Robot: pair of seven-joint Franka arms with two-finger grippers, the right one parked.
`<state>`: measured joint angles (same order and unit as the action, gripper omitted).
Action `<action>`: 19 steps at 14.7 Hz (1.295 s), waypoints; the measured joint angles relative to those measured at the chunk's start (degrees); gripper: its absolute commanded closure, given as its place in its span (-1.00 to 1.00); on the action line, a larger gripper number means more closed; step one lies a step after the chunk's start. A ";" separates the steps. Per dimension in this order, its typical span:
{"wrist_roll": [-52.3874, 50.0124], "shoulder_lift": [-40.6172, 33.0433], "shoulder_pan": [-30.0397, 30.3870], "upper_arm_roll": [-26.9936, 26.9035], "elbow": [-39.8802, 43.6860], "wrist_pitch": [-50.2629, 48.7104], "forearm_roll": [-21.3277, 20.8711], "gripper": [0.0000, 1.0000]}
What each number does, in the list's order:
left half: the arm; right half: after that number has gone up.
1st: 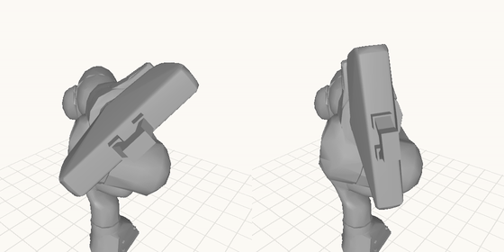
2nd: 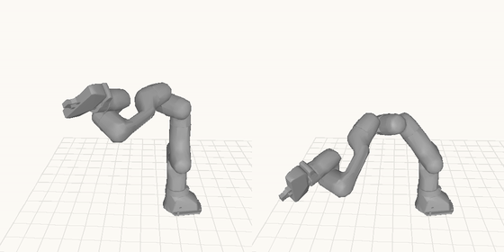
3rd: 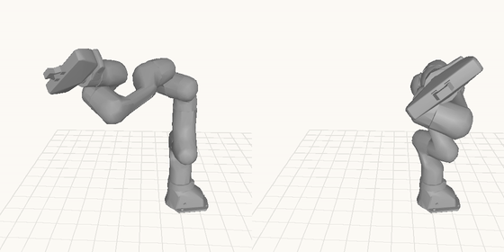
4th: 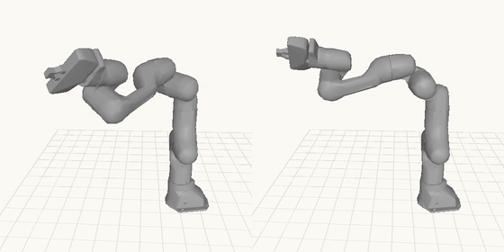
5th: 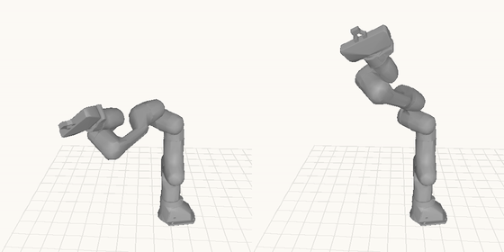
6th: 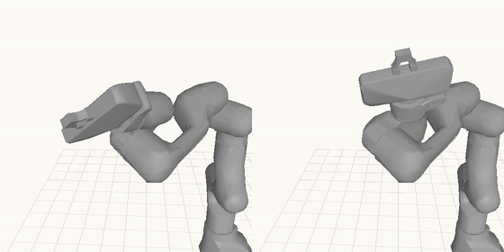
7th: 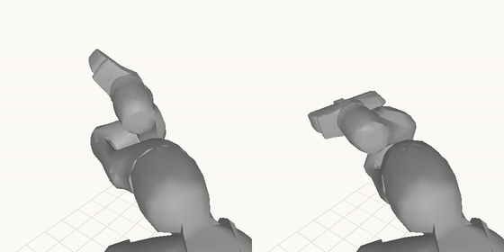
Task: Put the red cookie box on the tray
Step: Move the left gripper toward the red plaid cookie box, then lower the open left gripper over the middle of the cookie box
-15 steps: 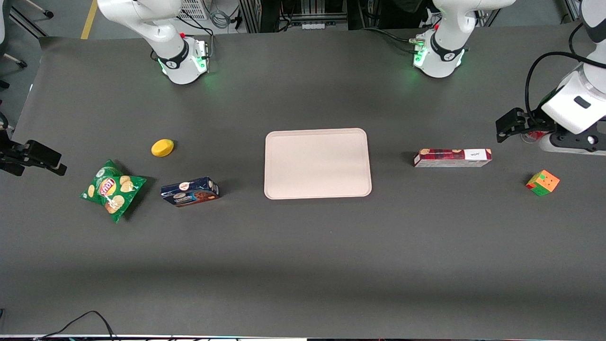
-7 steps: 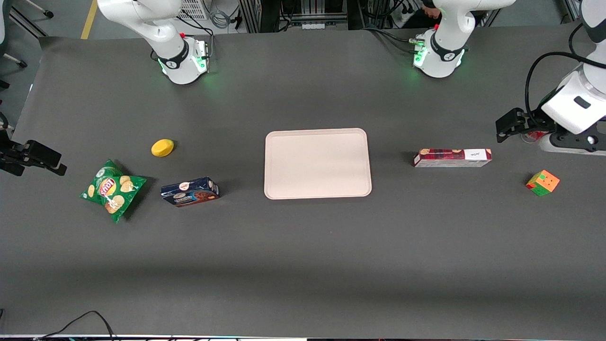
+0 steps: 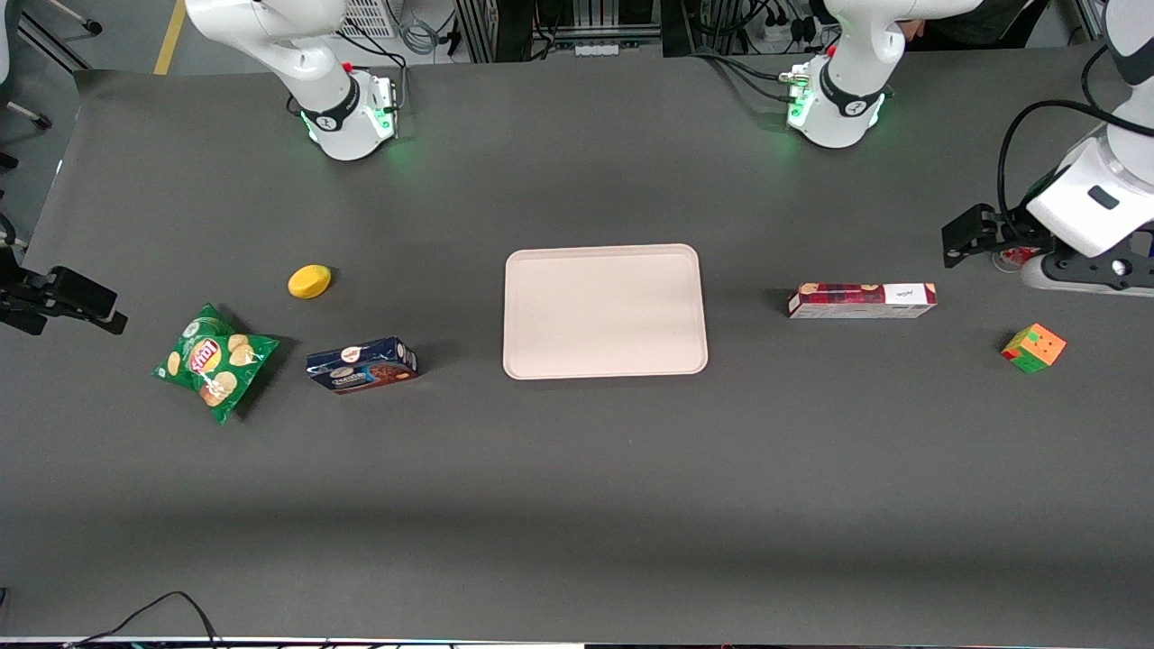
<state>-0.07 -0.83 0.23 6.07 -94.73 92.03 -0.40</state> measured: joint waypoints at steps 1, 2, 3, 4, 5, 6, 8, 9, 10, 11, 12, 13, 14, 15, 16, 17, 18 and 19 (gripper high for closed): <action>0.00 0.13 0.00 0.00 -0.04 -1.02 0.00 -1.00; 0.01 0.25 0.00 0.00 -0.19 -1.74 -0.02 -1.00; 0.07 0.28 0.00 0.00 -0.64 -2.14 -0.04 -1.00; 0.12 0.28 0.00 0.00 -1.31 -2.38 -0.09 -1.00; 0.27 0.27 0.00 0.00 -2.01 -2.42 -0.38 -1.00; 0.35 0.25 0.00 0.00 -2.74 -2.44 -0.84 -1.00; 0.39 -0.06 0.02 -0.01 -4.82 -2.25 -1.25 -1.00; 0.39 -0.47 0.04 -0.07 -6.36 -1.60 -1.34 -1.00; 0.39 -1.14 0.07 -0.31 -8.37 -0.31 -1.42 -1.00; 0.40 -2.12 0.09 -0.69 -10.88 1.49 -1.46 -1.00; 0.47 -3.38 0.12 -1.04 -13.95 3.87 -1.47 -1.00; 0.56 -4.94 0.13 -1.29 -17.43 6.49 -1.47 -1.00; 1.08 -6.59 0.14 -1.45 -21.04 8.97 -1.49 -1.00; 2.49 -8.19 0.14 -1.54 -24.49 11.18 -1.49 -1.00; 4.80 -9.46 0.14 -1.72 -27.36 12.85 -1.51 -1.00; 8.52 -10.43 0.14 -2.09 -29.64 14.15 -1.53 -1.00; 13.81 -11.08 0.15 -2.51 -31.17 14.98 -1.65 -1.00; 19.76 -11.40 0.17 -2.83 -31.98 15.67 -2.57 -1.00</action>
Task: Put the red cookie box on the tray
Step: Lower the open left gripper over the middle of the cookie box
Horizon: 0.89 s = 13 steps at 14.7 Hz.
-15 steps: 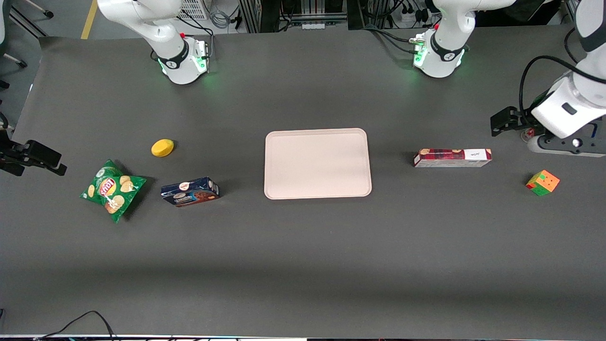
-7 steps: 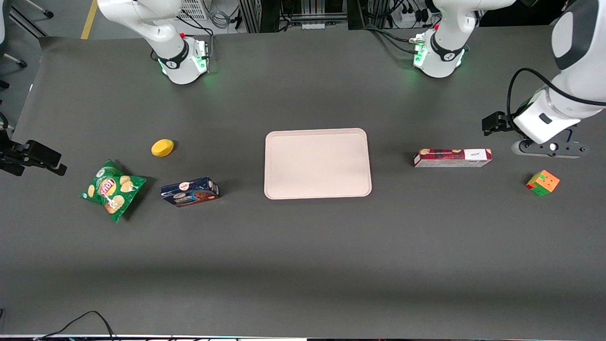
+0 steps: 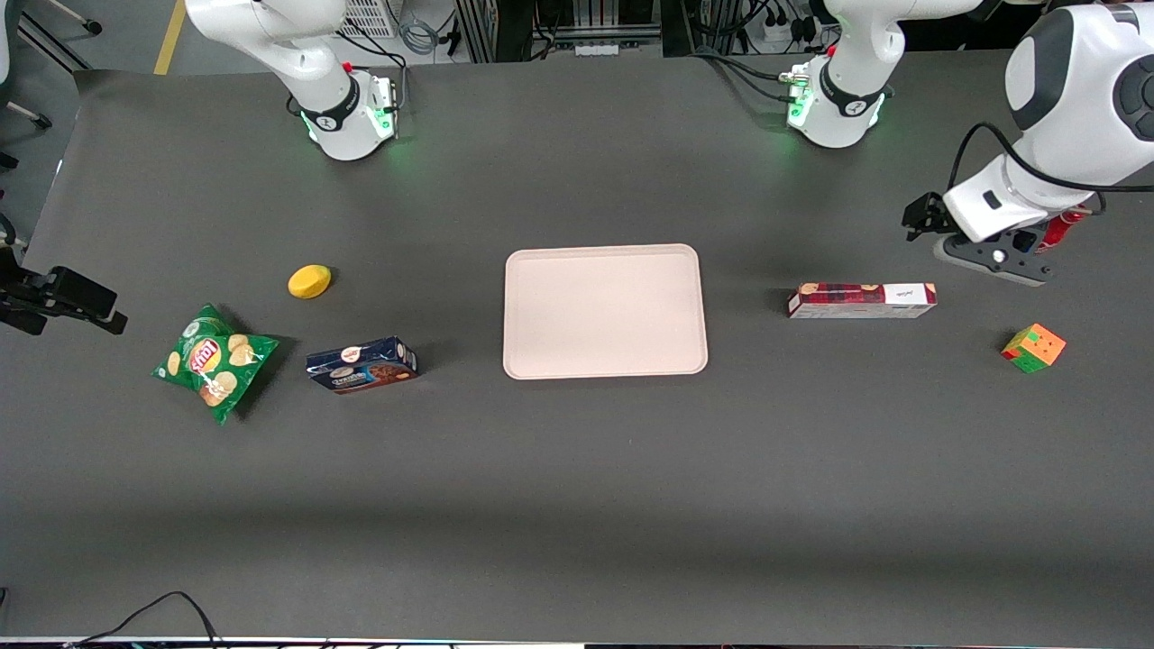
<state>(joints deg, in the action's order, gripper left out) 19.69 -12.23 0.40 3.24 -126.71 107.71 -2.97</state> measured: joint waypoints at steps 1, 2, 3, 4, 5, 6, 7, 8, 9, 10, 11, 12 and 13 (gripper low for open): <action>5.96 -0.11 0.02 -0.25 -0.37 0.67 -0.99 -1.00; 11.16 -0.10 0.05 -0.45 -0.45 1.26 -1.61 -1.00; 16.22 -0.10 0.05 -0.54 -0.50 1.70 -2.08 -1.00; 21.60 -0.10 0.05 -0.56 -0.67 2.75 -2.36 -1.00; 27.54 -0.11 0.05 -0.56 -1.23 4.75 -2.51 -1.00; 33.14 -0.11 0.05 -0.60 -2.16 7.29 -2.59 -1.00; 38.68 -0.10 0.05 -0.73 -3.48 10.23 -2.64 -1.00; 43.95 -0.10 0.05 -0.96 -5.01 13.17 -2.67 -1.00; 48.40 -0.10 0.06 -1.17 -6.40 15.37 -2.67 -1.00; 52.08 -0.10 0.06 -1.30 -7.46 16.67 -2.65 -1.00; 54.97 -0.10 0.06 -1.36 -8.23 17.26 -2.64 -1.00; 57.34 -0.11 0.06 -1.37 -8.98 18.03 -2.64 -1.00; 59.10 -0.11 0.05 -1.37 -9.85 18.93 -2.64 -1.00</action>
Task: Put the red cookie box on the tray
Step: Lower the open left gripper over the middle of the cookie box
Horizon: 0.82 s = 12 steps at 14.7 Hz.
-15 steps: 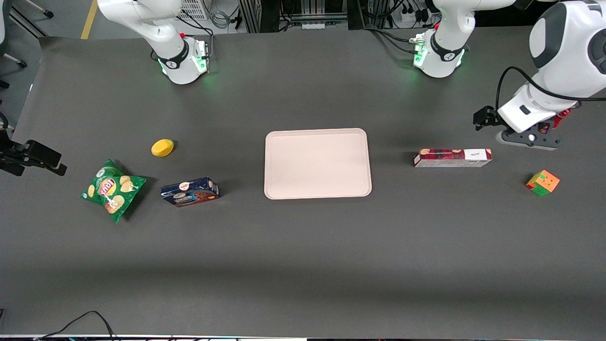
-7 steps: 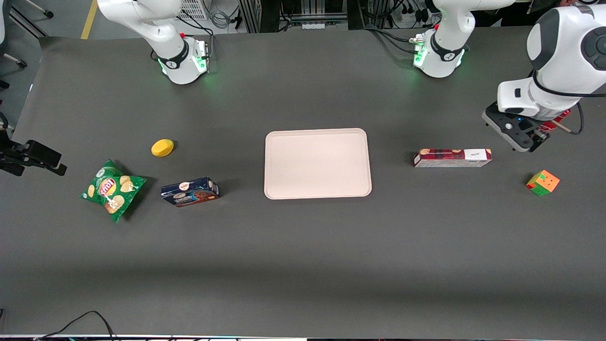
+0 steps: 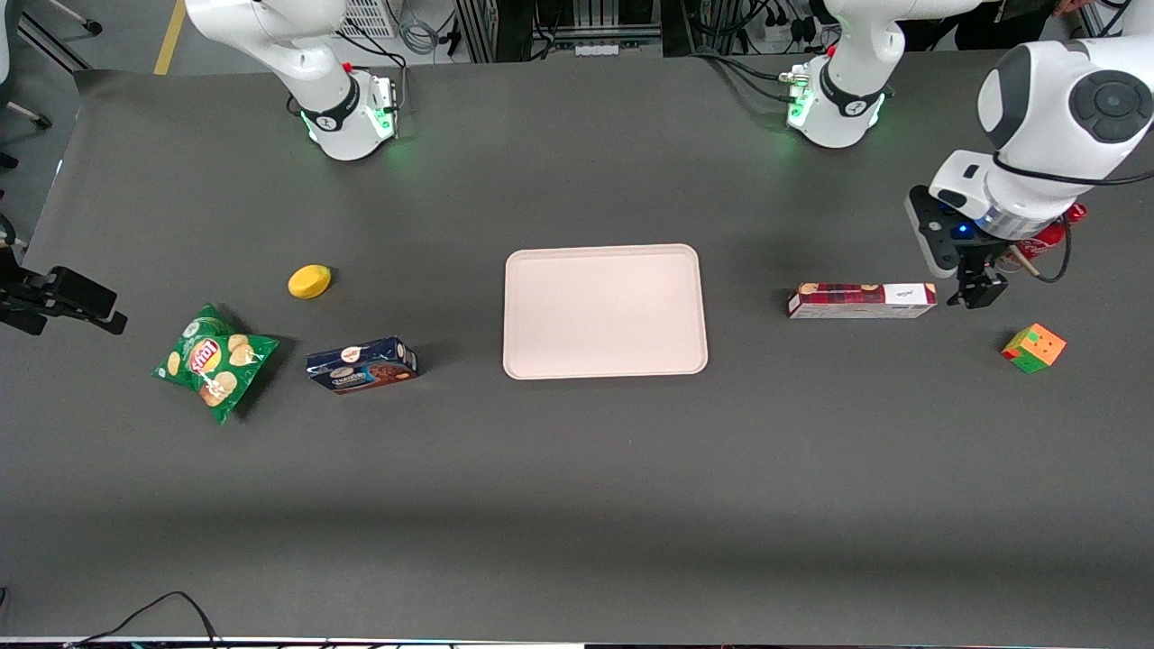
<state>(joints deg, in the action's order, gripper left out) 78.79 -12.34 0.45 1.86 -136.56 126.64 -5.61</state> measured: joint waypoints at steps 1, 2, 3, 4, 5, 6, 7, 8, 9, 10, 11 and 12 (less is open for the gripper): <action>1.15 0.00 0.00 0.00 -0.99 0.74 0.06 -1.00; 1.70 0.00 0.00 0.00 -2.06 1.34 0.36 -1.00; 1.99 0.01 -0.02 0.00 -3.17 1.93 1.15 -1.00; 2.36 0.02 -0.08 0.02 -4.34 2.86 2.04 -1.00; 2.53 0.06 -0.18 0.08 -5.52 4.14 2.52 -1.00; 2.61 0.26 -0.28 0.15 -6.46 5.32 2.73 -1.00; 2.71 0.67 -0.34 0.19 -7.11 6.22 2.84 -1.00; 2.79 1.39 -0.35 0.19 -7.58 7.04 2.93 -1.00; 2.86 2.50 -0.34 0.19 -7.86 8.10 2.96 -1.00; 2.90 3.88 -0.35 0.19 -8.00 9.48 2.99 -1.00; 2.96 5.53 -0.35 0.21 -8.13 11.40 3.00 -1.00; 3.20 7.28 -0.37 0.27 -8.23 13.56 3.00 -1.00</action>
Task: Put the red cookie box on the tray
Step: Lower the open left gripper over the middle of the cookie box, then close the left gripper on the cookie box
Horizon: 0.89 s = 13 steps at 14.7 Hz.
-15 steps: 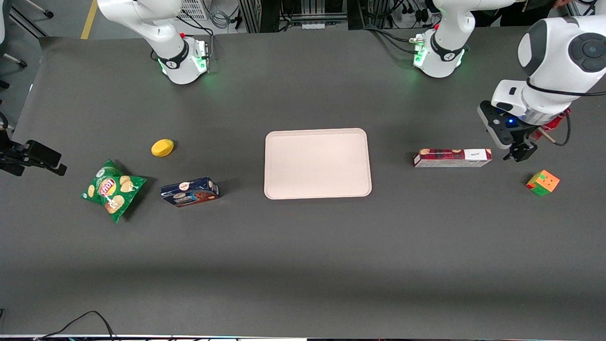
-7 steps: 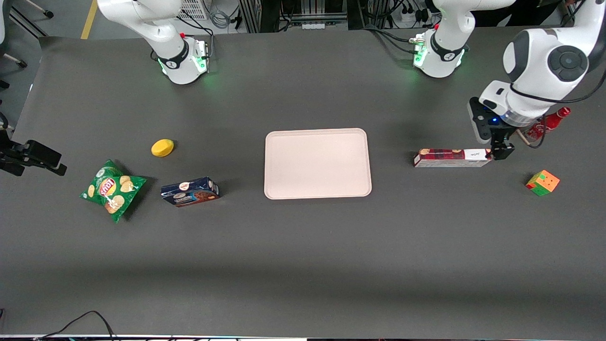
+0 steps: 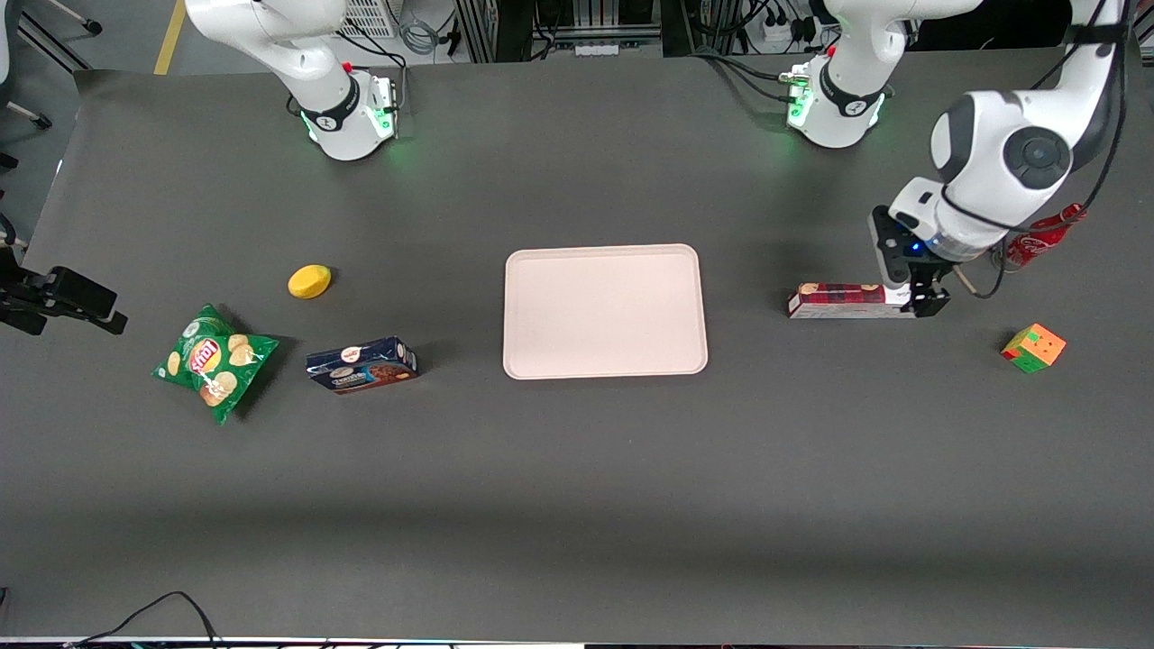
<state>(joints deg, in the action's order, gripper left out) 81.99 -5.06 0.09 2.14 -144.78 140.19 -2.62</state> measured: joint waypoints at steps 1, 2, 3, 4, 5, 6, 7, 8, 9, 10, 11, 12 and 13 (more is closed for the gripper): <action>0.51 1.63 -0.03 0.12 -0.04 1.86 0.00 -1.00; 1.28 3.07 -0.07 0.25 -0.04 3.39 0.00 -1.00; 2.03 4.25 -0.09 0.32 -0.05 4.68 0.00 -1.00; 2.63 5.15 -0.11 0.38 -0.05 5.68 0.00 -1.00; 2.98 5.79 -0.14 0.53 -0.04 6.40 0.00 -1.00; 3.22 6.22 -0.16 0.82 -0.03 7.06 0.00 -1.00; 3.27 6.54 -0.18 1.11 -0.03 7.46 0.00 -1.00; 3.29 6.86 -0.19 1.30 -0.03 7.77 0.00 -1.00; 3.32 7.10 -0.20 1.39 -0.03 7.89 0.00 -1.00; 3.35 7.28 -0.20 1.42 -0.03 7.91 0.00 -1.00; 3.37 7.46 -0.20 1.42 -0.05 7.91 0.00 -1.00; 3.38 7.72 -0.20 1.42 -0.10 7.91 0.00 -1.00; 3.40 8.03 -0.20 1.42 -0.14 7.91 0.00 -1.00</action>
<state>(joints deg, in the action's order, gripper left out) 85.39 2.96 -0.11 3.56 -144.93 148.10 -2.61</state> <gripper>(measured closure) 0.000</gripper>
